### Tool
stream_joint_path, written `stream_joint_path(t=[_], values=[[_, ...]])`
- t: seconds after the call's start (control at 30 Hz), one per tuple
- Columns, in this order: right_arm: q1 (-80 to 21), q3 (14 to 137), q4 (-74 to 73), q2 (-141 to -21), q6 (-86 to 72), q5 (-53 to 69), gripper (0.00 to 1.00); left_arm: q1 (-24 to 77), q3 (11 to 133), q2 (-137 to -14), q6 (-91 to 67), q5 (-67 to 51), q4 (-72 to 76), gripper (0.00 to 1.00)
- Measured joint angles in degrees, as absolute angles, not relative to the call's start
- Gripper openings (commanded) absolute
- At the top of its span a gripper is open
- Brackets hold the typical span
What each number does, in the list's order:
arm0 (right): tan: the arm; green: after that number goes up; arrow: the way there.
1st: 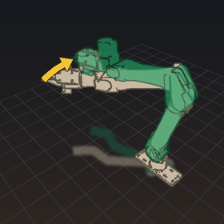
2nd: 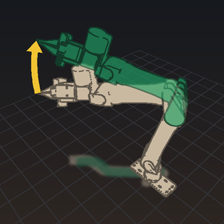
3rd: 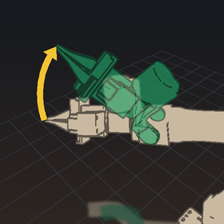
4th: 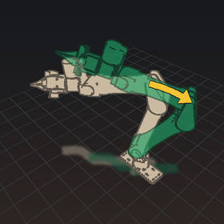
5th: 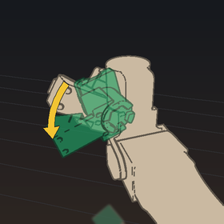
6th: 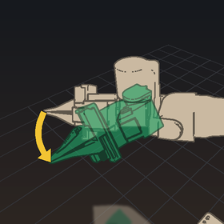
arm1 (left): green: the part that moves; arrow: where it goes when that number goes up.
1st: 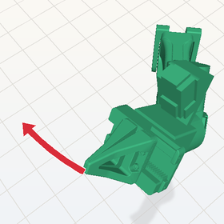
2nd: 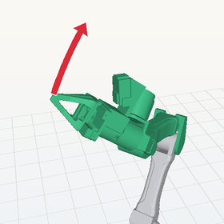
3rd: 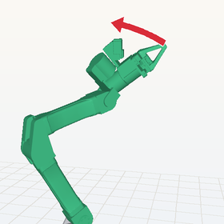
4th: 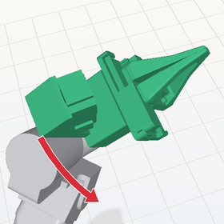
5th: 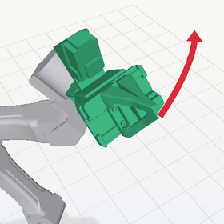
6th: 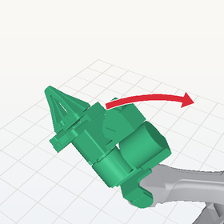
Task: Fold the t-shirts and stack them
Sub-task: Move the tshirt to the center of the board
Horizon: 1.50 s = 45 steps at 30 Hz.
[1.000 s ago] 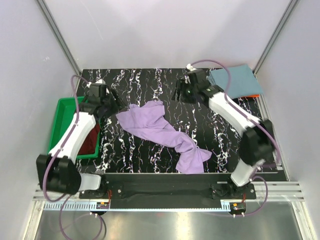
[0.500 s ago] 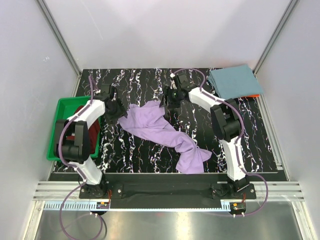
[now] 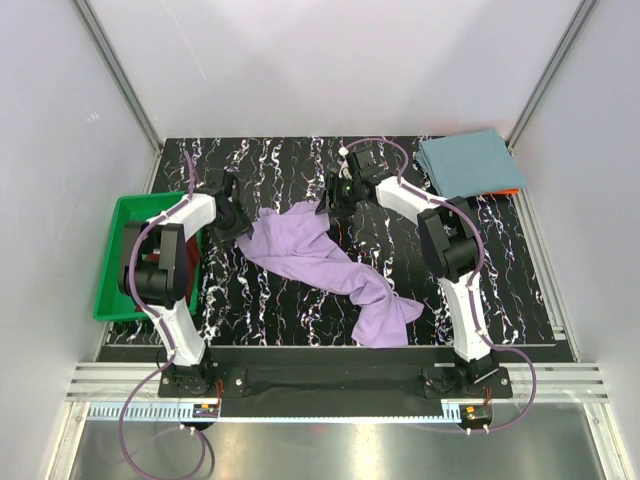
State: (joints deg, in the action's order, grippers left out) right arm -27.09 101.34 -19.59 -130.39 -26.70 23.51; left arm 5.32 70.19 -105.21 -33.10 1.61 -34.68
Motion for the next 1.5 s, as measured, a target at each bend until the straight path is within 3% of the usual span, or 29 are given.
stream_joint_path(t=[0.17,0.37,0.43,0.5,0.53,0.6,0.83,1.17,1.37,1.5], values=[[-27.1,101.3,-19.4,-131.0,-27.3,23.5,0.5,5.3,70.3,-106.4,-33.6,1.8,-34.3,0.33],[-27.0,101.7,-19.6,-132.3,-27.7,22.8,0.52,5.3,70.8,-106.4,-33.5,1.7,-33.5,0.11],[-27.0,101.7,-19.6,-132.4,-27.9,22.5,0.48,5.3,70.8,-106.4,-33.5,1.7,-33.1,0.05],[-27.0,101.7,-19.5,-132.4,-28.3,22.0,0.35,5.3,70.8,-106.4,-33.4,1.5,-33.0,0.0],[-27.0,101.7,-19.4,-132.4,-28.3,21.9,0.29,5.3,70.8,-106.4,-33.4,1.4,-32.9,0.0],[-27.0,101.7,-19.3,-132.4,-28.2,21.7,0.01,5.3,70.8,-106.4,-33.3,1.0,-32.7,0.0],[-26.3,99.5,-21.6,-129.1,-26.7,11.5,0.0,5.3,74.3,-106.3,-33.3,-1.3,-34.5,0.0],[-22.7,87.4,-25.6,-93.9,-20.4,-7.3,0.0,4.8,86.5,-95.5,-30.8,2.8,-35.9,0.0],[-22.6,82.5,-25.2,-87.3,-18.1,-11.5,0.0,4.1,87.5,-94.9,-29.2,2.5,-35.7,0.0],[-22.6,81.3,-26.5,-88.8,-17.3,-8.5,0.0,4.3,84.2,-94.6,-29.1,-2.9,-32.6,0.15]])
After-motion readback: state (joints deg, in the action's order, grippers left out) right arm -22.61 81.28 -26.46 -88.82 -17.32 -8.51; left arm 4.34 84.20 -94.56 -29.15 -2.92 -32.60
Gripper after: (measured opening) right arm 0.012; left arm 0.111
